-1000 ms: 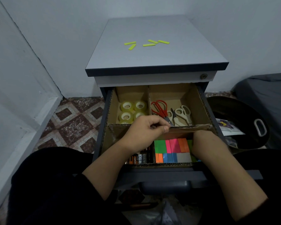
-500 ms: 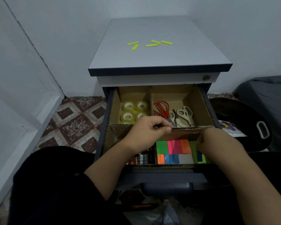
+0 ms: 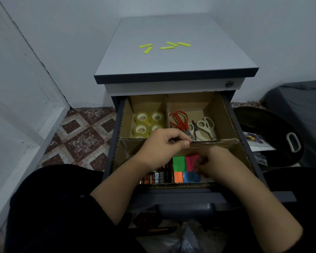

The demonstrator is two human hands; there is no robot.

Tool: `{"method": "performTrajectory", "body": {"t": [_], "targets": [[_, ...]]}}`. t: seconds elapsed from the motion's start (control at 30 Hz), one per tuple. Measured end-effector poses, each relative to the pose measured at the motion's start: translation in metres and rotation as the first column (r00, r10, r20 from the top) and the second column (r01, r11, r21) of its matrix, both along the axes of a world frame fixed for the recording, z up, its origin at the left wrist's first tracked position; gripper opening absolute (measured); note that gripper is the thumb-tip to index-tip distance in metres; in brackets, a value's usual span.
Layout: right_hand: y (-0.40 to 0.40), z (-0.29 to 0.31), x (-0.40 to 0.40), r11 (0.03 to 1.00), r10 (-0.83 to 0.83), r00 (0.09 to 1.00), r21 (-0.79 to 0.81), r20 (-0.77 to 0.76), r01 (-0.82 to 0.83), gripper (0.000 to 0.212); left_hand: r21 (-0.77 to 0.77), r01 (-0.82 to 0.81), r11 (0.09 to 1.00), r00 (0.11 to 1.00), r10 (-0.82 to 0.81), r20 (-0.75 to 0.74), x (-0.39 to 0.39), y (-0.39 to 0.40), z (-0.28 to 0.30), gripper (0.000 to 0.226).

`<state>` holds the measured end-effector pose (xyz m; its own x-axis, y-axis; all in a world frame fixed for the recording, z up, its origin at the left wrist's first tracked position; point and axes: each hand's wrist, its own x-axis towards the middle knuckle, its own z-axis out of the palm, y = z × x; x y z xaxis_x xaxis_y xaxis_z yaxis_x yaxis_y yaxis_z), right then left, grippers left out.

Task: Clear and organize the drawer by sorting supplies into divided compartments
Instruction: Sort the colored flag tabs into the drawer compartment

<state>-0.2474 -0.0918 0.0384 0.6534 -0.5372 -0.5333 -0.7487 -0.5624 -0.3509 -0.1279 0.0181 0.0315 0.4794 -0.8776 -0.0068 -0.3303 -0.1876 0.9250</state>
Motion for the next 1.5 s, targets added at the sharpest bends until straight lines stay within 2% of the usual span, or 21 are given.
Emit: {"method": "performTrajectory", "body": {"t": [0.13, 0.4, 0.6, 1.17, 1.5], "targets": [[-0.002, 0.0, 0.006, 0.999, 0.036, 0.995, 0.02, -0.096, -0.034, 0.022, -0.002, 0.004, 1.0, 1.0, -0.004, 0.003, 0.0, 0.0, -0.001, 0.012], [0.0, -0.008, 0.0, 0.996, 0.065, 0.998, -0.067, -0.014, -0.066, 0.006, -0.013, 0.008, 1.0, 1.0, -0.008, -0.004, 0.001, 0.0, -0.001, 0.014], [0.001, -0.006, -0.003, 0.993, 0.09, 0.996, -0.082, -0.008, -0.09, 0.021, -0.009, 0.01, 1.0, 1.0, -0.01, -0.012, 0.0, 0.0, -0.001, 0.012], [0.001, -0.01, -0.004, 0.989, 0.105, 0.994, -0.101, -0.007, -0.105, 0.02, 0.008, 0.004, 1.0, 1.0, -0.004, -0.002, 0.0, 0.0, -0.001, 0.012], [-0.001, -0.012, -0.007, 0.987, 0.076, 0.996, -0.145, 0.055, -0.068, 0.016, 0.002, 0.007, 1.0, 1.0, -0.007, -0.005, 0.0, 0.0, -0.002, 0.012]]}}
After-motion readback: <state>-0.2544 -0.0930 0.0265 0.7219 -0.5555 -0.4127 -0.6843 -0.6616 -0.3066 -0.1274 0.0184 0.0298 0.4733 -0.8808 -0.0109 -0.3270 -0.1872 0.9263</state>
